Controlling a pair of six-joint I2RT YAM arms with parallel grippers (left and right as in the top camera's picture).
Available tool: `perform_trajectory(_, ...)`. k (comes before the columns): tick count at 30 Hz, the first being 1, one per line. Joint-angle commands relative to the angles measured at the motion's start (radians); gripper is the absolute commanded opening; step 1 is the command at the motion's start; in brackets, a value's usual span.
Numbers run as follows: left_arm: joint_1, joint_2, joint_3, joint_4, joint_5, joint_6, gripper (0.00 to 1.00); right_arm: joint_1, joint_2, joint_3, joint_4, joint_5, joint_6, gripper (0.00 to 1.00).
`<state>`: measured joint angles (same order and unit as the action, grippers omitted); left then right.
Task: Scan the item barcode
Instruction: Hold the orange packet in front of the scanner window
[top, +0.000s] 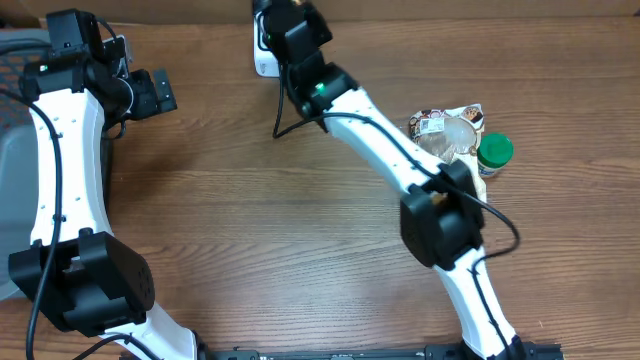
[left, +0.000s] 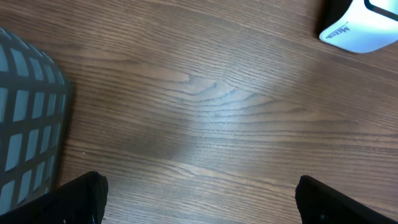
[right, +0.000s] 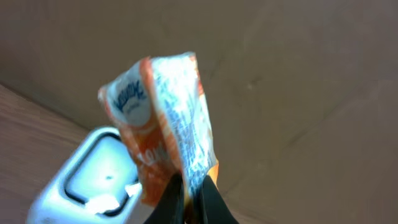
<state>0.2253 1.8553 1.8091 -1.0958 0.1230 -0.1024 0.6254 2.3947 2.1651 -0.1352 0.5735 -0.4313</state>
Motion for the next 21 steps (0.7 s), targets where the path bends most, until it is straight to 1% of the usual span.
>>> perform_trajectory(1, 0.003, 0.015, 0.005, 0.000, 0.007, -0.014, 1.00, -0.008, 0.071, 0.007, 0.091, 0.052, -0.277, 0.04)
perform_trajectory(4, 0.003, 0.015, 0.005, 0.000, 0.007, -0.014, 0.99, -0.008, 0.135, 0.007, 0.156, 0.050, -0.400, 0.04)
perform_trajectory(6, 0.003, 0.015, 0.005, 0.000, 0.007, -0.014, 1.00, -0.008, 0.166, 0.007, 0.157, 0.023, -0.458, 0.04)
perform_trajectory(14, 0.003, 0.015, 0.005, 0.000, 0.007, -0.014, 1.00, -0.008, 0.207, 0.005, 0.159, -0.016, -0.463, 0.04)
perform_trajectory(21, 0.003, 0.015, 0.005, 0.000, 0.007, -0.014, 0.99, -0.002, 0.206, 0.006, 0.219, -0.013, -0.459, 0.04)
